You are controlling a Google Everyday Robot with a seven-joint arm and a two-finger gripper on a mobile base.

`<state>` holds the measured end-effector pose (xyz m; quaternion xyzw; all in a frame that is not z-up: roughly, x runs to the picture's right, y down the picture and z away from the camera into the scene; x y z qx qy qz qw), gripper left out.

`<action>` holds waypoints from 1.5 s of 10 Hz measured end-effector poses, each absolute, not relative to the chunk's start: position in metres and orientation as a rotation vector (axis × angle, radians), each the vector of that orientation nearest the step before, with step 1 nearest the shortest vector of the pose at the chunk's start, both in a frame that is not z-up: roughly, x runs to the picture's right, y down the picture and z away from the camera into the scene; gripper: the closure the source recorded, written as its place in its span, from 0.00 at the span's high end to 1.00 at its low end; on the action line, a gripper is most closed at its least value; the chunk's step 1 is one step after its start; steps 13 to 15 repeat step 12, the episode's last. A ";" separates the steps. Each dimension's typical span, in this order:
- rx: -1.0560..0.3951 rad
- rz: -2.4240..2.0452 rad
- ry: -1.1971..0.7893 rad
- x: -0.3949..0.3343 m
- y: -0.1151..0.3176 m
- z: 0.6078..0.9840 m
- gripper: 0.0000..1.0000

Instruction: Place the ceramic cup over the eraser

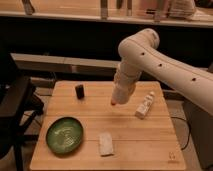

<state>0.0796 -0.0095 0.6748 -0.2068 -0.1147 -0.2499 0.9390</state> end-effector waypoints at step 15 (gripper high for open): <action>-0.389 -0.625 -0.282 0.014 -0.071 0.685 0.00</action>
